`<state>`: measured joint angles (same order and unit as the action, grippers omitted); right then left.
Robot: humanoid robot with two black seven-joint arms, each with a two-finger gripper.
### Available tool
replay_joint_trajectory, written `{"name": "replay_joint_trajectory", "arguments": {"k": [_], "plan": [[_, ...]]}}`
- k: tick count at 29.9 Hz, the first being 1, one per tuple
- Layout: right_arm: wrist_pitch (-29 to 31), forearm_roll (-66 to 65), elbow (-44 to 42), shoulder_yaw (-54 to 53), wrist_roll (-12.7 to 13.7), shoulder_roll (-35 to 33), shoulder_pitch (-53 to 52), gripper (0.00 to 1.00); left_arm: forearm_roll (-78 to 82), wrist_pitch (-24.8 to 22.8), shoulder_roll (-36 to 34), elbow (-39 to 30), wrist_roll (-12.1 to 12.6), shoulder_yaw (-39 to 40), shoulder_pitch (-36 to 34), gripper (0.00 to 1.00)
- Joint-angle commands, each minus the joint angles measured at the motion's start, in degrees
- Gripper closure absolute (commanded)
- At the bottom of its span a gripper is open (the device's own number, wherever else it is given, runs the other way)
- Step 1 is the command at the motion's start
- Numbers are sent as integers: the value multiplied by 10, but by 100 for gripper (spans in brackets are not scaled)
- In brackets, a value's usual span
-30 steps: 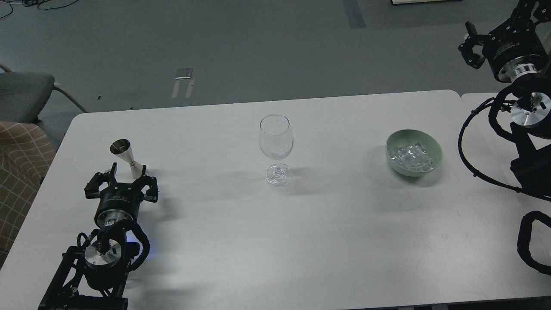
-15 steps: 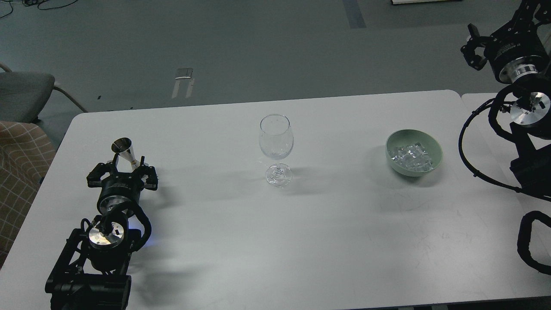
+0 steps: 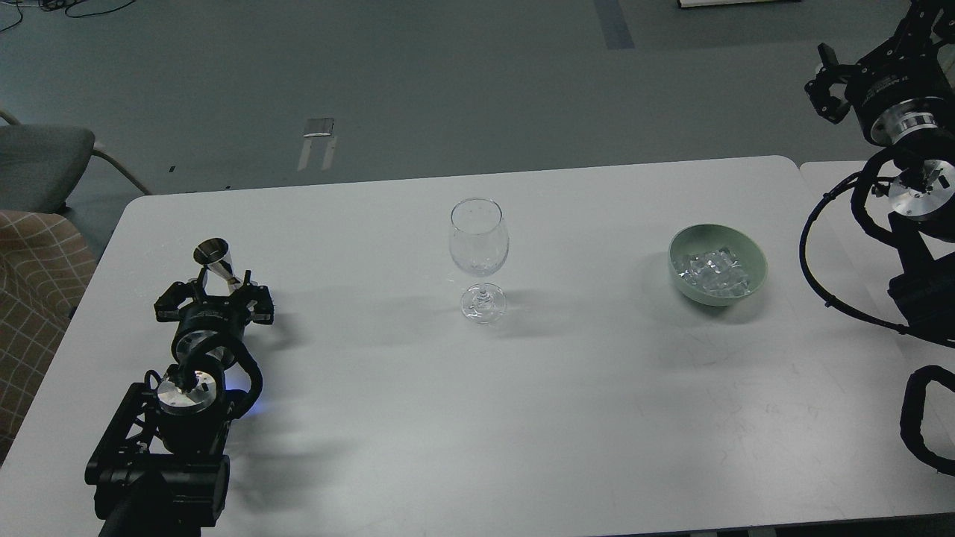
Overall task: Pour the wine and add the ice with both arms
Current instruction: 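Grasp the metal jigger with the left gripper and lift it upright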
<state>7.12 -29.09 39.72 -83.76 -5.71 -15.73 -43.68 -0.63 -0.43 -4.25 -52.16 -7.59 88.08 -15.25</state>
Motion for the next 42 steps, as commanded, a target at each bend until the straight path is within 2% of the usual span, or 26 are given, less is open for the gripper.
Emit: {"name": "replay_joint_trajectory", "arguments": {"k": [1, 22, 26, 28, 35, 42], "plan": [[0, 0, 1, 1, 0, 2, -1, 0, -3, -5, -1, 2, 0, 1, -1, 48], [0, 0, 2, 1, 2, 1, 4, 0, -4, -14, -10, 85, -1, 1, -66, 50], [0, 1, 2, 1, 2, -1, 4, 0, -5, -15, -13, 105, 0, 1, -75, 62], [0, 1, 3, 1, 2, -1, 3, 0, -5, -16, -13, 112, 0, 1, -77, 64], [0, 1, 3, 2, 2, -1, 4, 0, -14, -58, -15, 120, 0, 1, -75, 83], [0, 1, 4, 4, 2, -1, 4, 0, -23, -67, -15, 118, 2, 1, -76, 88]]}}
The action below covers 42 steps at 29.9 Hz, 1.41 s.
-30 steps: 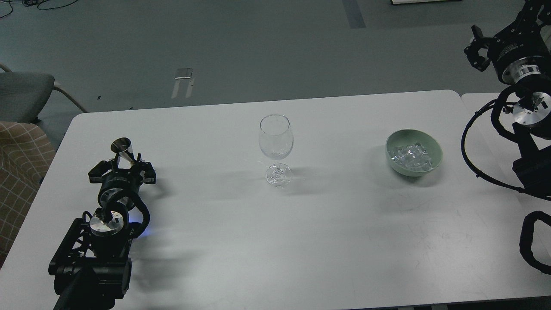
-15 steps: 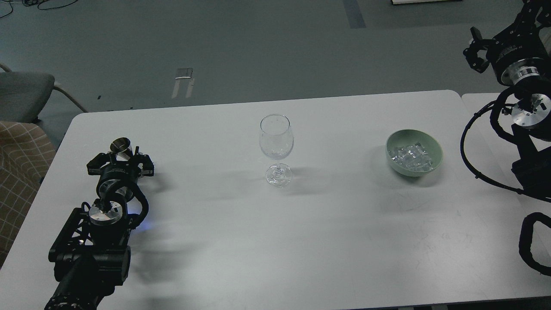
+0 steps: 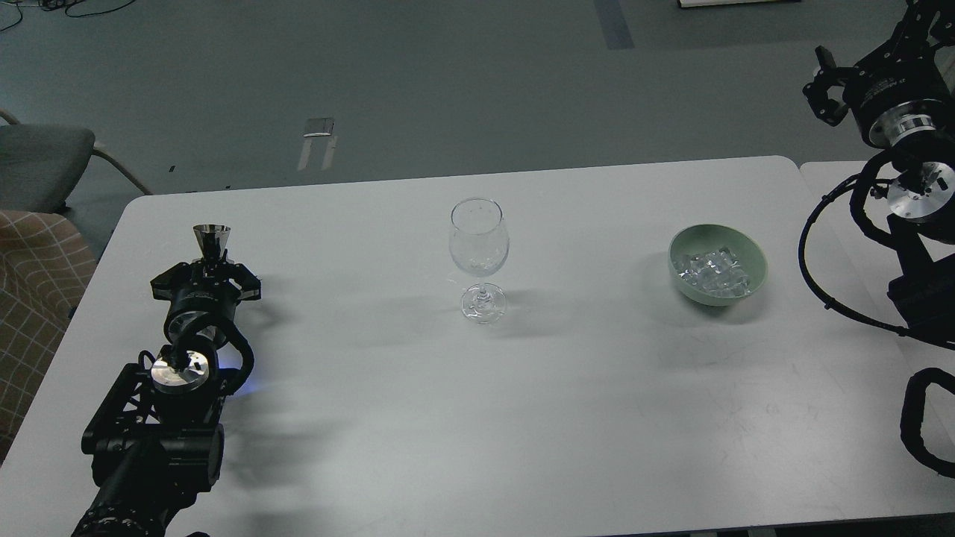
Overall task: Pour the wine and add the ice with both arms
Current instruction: 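Grasp the metal jigger with the left gripper and lift it upright, then carry the held jigger with the left gripper over the wine glass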
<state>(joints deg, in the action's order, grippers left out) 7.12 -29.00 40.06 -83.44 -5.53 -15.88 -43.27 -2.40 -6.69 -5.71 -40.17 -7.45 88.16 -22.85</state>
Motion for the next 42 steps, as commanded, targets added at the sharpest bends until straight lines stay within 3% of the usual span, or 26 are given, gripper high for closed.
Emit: {"name": "replay_joint_trajectory", "arguments": {"k": [1, 8, 14, 18, 26, 30, 42], "plan": [[0, 0, 0, 0, 0, 0, 0, 0, -7, -8, 0, -3, 1, 0, 1, 88], [0, 0, 4, -1, 0, 0, 6, 0, -23, -17, -3, -45, -1, 0, 2, 89], [1, 0, 5, -1, 0, -9, 11, 0, -27, -3, -6, -166, 0, 0, 15, 92], [1, 1, 5, -1, 0, -13, 12, 0, -27, 60, -3, -264, 3, -4, 21, 92], [1, 1, 5, -1, 0, -13, 13, 0, -24, 116, 3, -394, 33, -29, 46, 92], [2, 1, 6, -1, 0, -13, 17, 0, -23, 137, 6, -457, 34, -60, 76, 92], [4, 1, 12, -2, 0, -18, 21, 0, 22, 135, 7, -498, 31, -134, 95, 94]]}}
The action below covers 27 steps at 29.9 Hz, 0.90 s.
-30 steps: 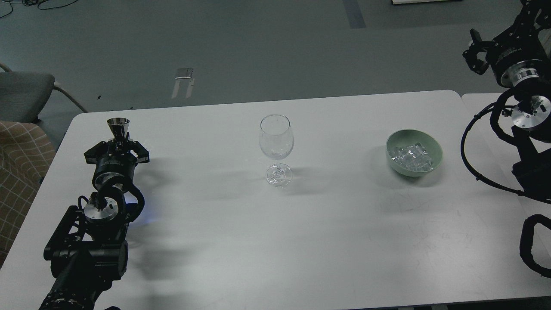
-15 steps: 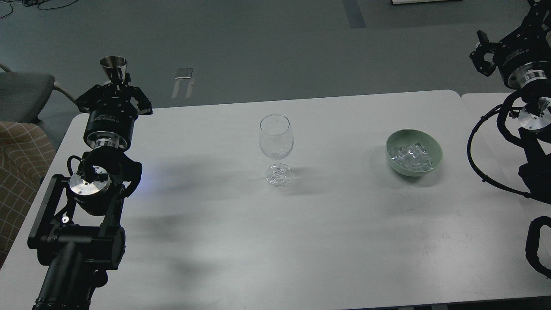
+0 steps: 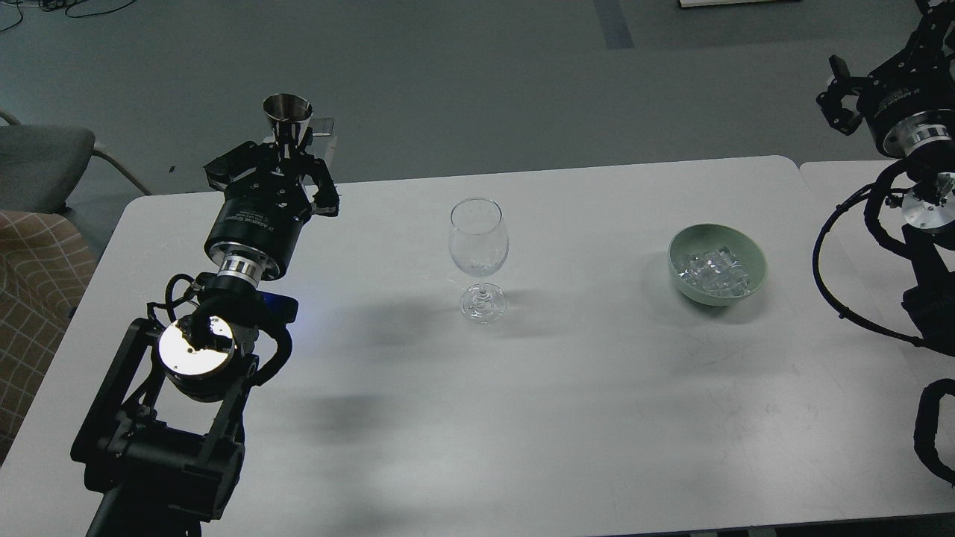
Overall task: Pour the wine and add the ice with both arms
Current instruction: 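Carry the held jigger with the left gripper over the wine glass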
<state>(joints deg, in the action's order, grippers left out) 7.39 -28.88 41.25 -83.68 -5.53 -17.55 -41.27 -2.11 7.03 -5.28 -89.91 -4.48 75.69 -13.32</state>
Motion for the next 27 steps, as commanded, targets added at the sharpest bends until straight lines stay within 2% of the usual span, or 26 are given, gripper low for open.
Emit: {"name": "replay_joint_trajectory", "arguments": {"k": [1, 17, 27], "plan": [[2, 0, 1, 0, 0, -1, 1, 0, 31, -2, 3, 0, 3, -15, -1, 94], [0, 0, -2, -3, 3, -8, 9, 0, 97, -20, 5, 28, 5, -76, -15, 94], [-2, 1, -1, -3, 5, -13, 8, 0, 100, -24, 34, 29, 4, -97, -16, 94]]}}
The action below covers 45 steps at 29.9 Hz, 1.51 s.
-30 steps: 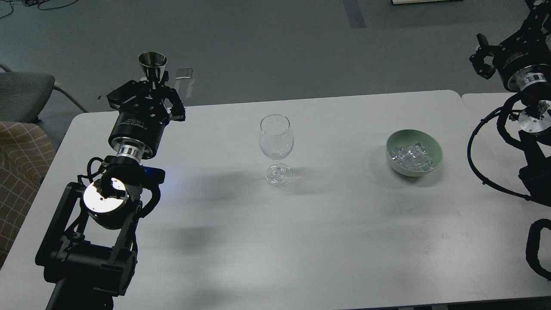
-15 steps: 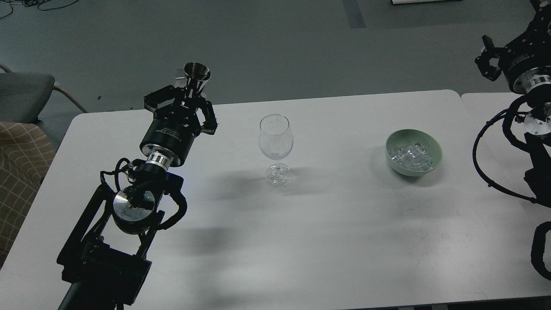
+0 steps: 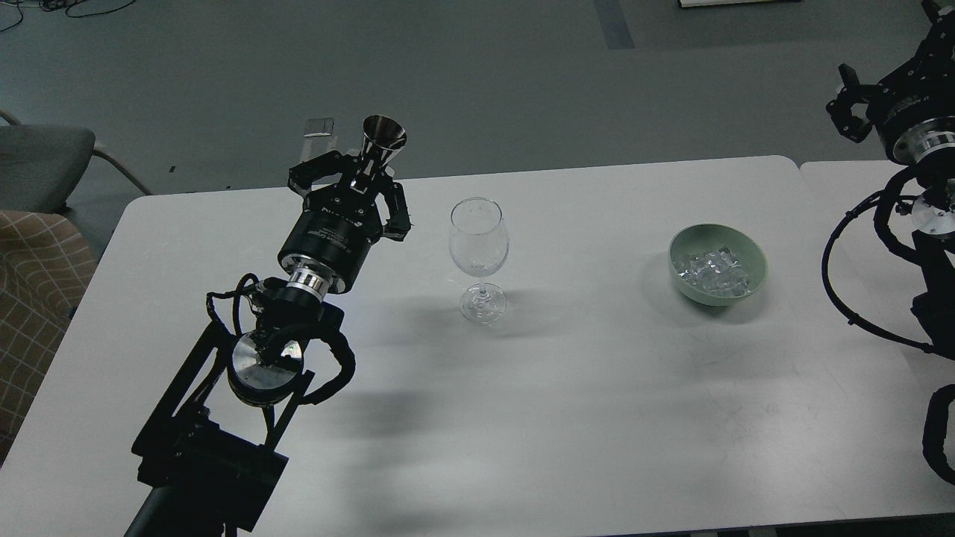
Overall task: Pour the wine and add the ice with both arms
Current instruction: 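Carry the held jigger with the left gripper over the wine glass, then tilt the jigger with the left gripper to pour into the glass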
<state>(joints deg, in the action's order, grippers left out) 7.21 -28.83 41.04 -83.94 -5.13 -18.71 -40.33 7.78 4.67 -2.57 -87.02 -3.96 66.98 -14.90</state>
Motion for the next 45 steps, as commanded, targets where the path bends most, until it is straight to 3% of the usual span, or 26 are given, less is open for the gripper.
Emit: {"name": "replay_joint_trajectory", "arguments": {"k": [1, 13, 20, 32, 45], "plan": [[0, 0, 1, 0, 1, -1, -2, 0, 2, 0, 8, 0, -1, -13, -1, 94], [0, 0, 1, -1, 1, -2, -5, 0, 61, -2, 26, 19, 0, -51, 0, 94], [5, 1, 2, -1, 0, -2, -6, 0, 115, -57, 17, 62, 1, -67, -7, 94], [5, 1, 3, -1, 0, -1, -6, 0, 145, -62, 14, 64, 15, -67, -17, 94], [6, 1, 3, 0, 0, -1, -4, 0, 153, -63, -6, 119, 16, -66, -50, 94]]}}
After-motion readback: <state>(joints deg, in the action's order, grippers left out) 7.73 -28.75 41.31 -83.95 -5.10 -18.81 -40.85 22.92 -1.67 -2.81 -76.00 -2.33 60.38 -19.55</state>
